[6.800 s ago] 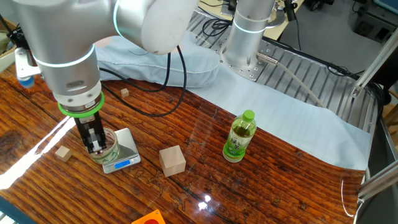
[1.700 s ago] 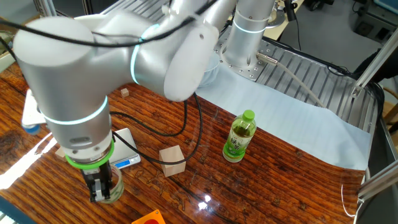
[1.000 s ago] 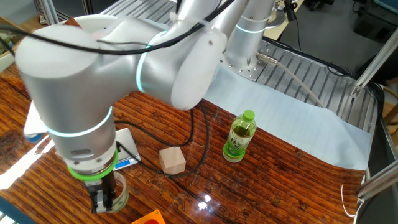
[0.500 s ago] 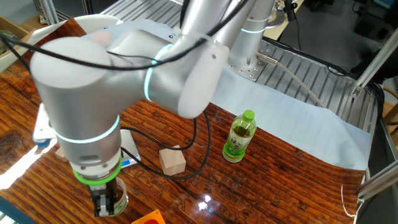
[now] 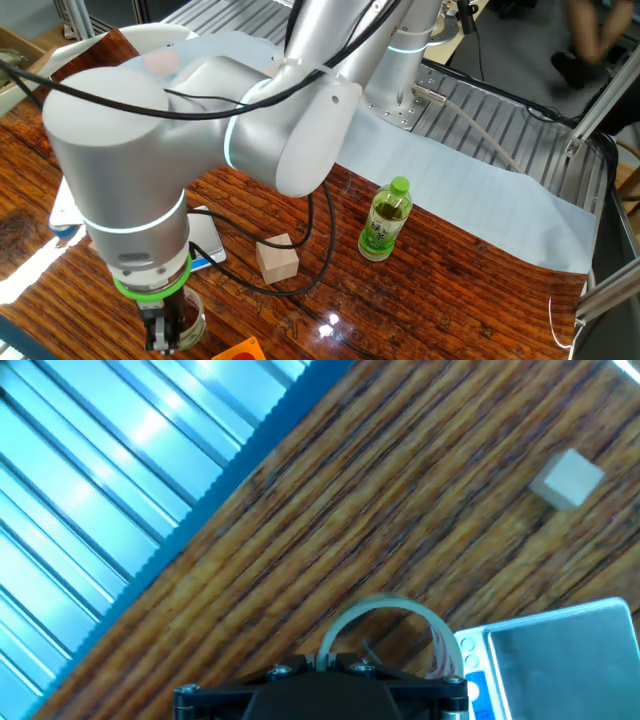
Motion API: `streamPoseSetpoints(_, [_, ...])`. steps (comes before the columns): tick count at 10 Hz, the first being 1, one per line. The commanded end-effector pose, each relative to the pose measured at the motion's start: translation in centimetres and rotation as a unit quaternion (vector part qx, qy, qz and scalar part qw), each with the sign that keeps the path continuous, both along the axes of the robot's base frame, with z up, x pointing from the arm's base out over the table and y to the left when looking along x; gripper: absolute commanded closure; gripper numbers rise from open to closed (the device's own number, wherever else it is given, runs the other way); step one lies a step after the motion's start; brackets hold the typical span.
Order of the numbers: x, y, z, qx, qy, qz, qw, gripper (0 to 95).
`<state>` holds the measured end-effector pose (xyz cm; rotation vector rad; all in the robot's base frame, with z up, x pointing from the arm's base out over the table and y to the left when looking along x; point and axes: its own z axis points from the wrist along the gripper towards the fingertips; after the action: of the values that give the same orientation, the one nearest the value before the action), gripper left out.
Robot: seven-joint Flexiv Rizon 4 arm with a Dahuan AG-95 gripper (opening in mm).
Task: Remove the object from the scale
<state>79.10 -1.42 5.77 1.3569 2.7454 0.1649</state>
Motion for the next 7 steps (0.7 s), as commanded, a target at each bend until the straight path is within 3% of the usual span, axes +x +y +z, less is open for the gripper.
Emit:
streamPoseSetpoints(1, [-0.7, 0.0, 1.1, 0.012, 0.008, 0.007, 0.9999, 38.0])
streamPoseSetpoints(2, [-1.3, -0.2, 2.5, 0.014, 0.022, 0.034, 0.9991, 38.0])
streamPoseSetpoints(5, [-3.3, -1.0, 6.4, 0.006, 0.055, 0.122, 0.9910, 95.0])
streamPoseSetpoints(7, [-4.6, -2.0, 8.8, -0.004, 0.064, 0.160, 0.9851, 95.0])
